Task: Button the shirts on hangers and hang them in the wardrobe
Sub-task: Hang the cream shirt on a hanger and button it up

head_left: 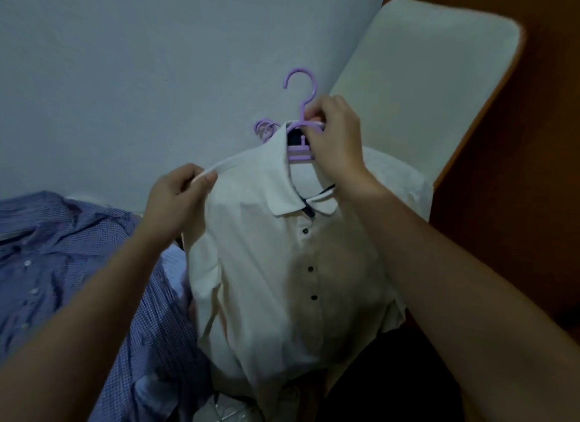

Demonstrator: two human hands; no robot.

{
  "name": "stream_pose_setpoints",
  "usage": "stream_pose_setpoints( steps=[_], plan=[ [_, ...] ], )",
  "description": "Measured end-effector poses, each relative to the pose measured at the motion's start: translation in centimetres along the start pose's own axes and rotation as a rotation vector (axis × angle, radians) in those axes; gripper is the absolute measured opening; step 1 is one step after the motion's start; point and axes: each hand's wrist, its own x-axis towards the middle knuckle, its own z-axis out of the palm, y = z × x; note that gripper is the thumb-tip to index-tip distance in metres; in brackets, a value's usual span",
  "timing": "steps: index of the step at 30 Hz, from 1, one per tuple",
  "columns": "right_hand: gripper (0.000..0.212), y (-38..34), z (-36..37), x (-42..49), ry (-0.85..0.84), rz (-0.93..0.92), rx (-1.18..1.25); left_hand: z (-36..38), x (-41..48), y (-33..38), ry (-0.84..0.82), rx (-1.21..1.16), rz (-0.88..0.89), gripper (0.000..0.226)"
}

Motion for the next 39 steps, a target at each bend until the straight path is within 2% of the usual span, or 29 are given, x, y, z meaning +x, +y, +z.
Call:
stream_pose_setpoints(
  steps=[5,8,12,14,16,18,21,25,28,31,35,39],
  plan=[
    [0.011,2.0,5.5,-3.1,-0.125,-0.078,-0.081,-0.1,-1.9,-5.5,-0.028,0.020,-0.071,0.036],
    [0.011,2.9,7.9,-3.2,-0.130,-0.061,-0.053,0.5,-0.2,-5.3,-0.072,0.145,0.010,0.025],
    [0.013,3.1,9.5,-1.4,-0.146,-0.045,0.005,2.7,4.0,-3.8,-0.138,0.253,0.140,0.033],
    [0.020,3.8,10.0,0.2,-0.227,0.048,0.100,3.6,5.5,-4.3,-0.101,0.272,0.129,0.029],
    [0.029,4.9,10.3,1.5,-0.337,0.245,0.312,4.1,6.0,-5.4,-0.072,0.338,0.109,0.029],
    [0.030,6.6,10.5,2.3,-0.333,0.385,0.366,4.7,5.8,-6.6,-0.050,0.382,0.092,0.030],
    [0.050,9.7,10.4,3.2,-0.344,0.391,0.073,6.0,5.0,-7.8,-0.058,0.404,0.104,0.031],
    [0.072,13.6,11.8,2.9,-0.589,0.431,-0.173,7.5,4.2,-7.8,-0.066,0.470,0.093,0.028],
    [0.079,14.9,12.8,2.5,-0.720,0.407,-0.315,7.6,3.5,-8.0,-0.045,0.509,0.115,0.028],
    [0.072,15.1,13.3,2.3,-0.723,0.337,-0.498,7.3,2.5,-8.5,-0.041,0.551,0.153,0.030],
    [0.045,14.5,14.0,1.6,-0.676,0.278,-0.679,6.8,1.2,-9.2,-0.025,0.536,0.176,0.026],
    [0.045,14.2,13.9,0.5,-0.735,0.186,-0.672,6.6,0.7,-9.9,-0.041,0.521,0.167,0.026]
  ],
)
